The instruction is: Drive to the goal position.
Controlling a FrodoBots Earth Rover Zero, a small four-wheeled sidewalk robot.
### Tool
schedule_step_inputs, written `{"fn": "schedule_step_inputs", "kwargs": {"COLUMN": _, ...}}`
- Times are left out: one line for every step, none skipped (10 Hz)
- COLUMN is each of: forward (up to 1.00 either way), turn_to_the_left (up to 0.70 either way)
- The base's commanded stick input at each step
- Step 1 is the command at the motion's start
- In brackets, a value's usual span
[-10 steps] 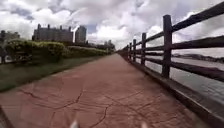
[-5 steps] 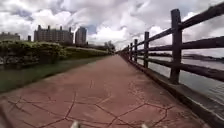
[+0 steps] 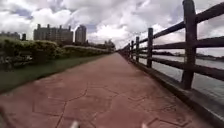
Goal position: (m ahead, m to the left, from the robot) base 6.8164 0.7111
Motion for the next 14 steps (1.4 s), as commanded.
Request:
{"fn": "schedule_step_inputs", "kwargs": {"forward": 0.70, "turn_to_the_left": 0.00}}
{"fn": "schedule_step_inputs", "kwargs": {"forward": 0.70, "turn_to_the_left": 0.00}}
{"fn": "schedule_step_inputs", "kwargs": {"forward": 0.70, "turn_to_the_left": 0.00}}
{"fn": "schedule_step_inputs", "kwargs": {"forward": 0.70, "turn_to_the_left": 0.00}}
{"fn": "schedule_step_inputs", "kwargs": {"forward": 0.70, "turn_to_the_left": 0.00}}
{"fn": "schedule_step_inputs", "kwargs": {"forward": 0.70, "turn_to_the_left": 0.00}}
{"fn": "schedule_step_inputs", "kwargs": {"forward": 0.70, "turn_to_the_left": 0.00}}
{"fn": "schedule_step_inputs", "kwargs": {"forward": 0.70, "turn_to_the_left": 0.00}}
{"fn": "schedule_step_inputs", "kwargs": {"forward": 0.70, "turn_to_the_left": 0.00}}
{"fn": "schedule_step_inputs", "kwargs": {"forward": 0.70, "turn_to_the_left": 0.00}}
{"fn": "schedule_step_inputs", "kwargs": {"forward": 0.70, "turn_to_the_left": 0.00}}
{"fn": "schedule_step_inputs", "kwargs": {"forward": 0.70, "turn_to_the_left": 0.00}}
{"fn": "schedule_step_inputs", "kwargs": {"forward": 0.70, "turn_to_the_left": 0.00}}
{"fn": "schedule_step_inputs", "kwargs": {"forward": 0.70, "turn_to_the_left": 0.00}}
